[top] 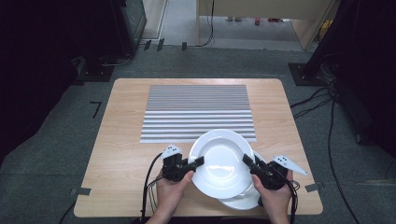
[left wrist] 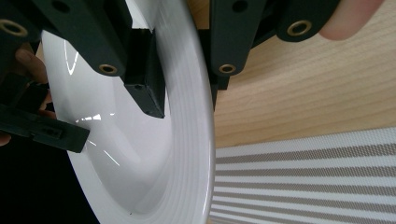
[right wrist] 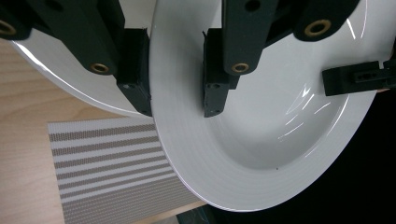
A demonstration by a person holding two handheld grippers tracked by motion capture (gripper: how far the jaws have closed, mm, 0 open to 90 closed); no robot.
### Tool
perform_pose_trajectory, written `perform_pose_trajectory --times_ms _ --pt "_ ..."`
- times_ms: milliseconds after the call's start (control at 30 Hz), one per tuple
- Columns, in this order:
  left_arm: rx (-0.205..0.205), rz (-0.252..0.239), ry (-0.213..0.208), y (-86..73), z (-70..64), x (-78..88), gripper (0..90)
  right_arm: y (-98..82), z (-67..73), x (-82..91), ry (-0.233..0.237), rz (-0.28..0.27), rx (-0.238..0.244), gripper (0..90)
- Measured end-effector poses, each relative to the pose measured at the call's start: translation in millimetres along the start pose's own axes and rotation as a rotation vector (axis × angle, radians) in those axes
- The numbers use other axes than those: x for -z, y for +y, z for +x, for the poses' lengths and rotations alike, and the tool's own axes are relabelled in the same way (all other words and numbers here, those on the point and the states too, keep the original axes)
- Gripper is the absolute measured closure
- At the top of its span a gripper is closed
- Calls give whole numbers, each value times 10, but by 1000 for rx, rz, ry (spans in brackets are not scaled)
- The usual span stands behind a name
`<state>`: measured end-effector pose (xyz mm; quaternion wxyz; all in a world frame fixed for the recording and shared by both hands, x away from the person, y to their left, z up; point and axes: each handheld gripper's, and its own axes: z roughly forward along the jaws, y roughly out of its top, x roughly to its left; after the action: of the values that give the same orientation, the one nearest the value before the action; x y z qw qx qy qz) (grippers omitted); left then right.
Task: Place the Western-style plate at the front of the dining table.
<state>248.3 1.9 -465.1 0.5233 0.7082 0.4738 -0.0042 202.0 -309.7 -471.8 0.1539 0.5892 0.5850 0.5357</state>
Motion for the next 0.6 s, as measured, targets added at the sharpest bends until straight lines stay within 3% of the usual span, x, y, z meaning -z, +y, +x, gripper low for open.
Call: perform_pose_trajectory --times_ms 433,600 --pt "3 -37 15 359 205 103 766 395 188 -346 40 10 46 691" --pt "-19 -60 30 561 269 90 767 572 218 -496 54 8 46 691"
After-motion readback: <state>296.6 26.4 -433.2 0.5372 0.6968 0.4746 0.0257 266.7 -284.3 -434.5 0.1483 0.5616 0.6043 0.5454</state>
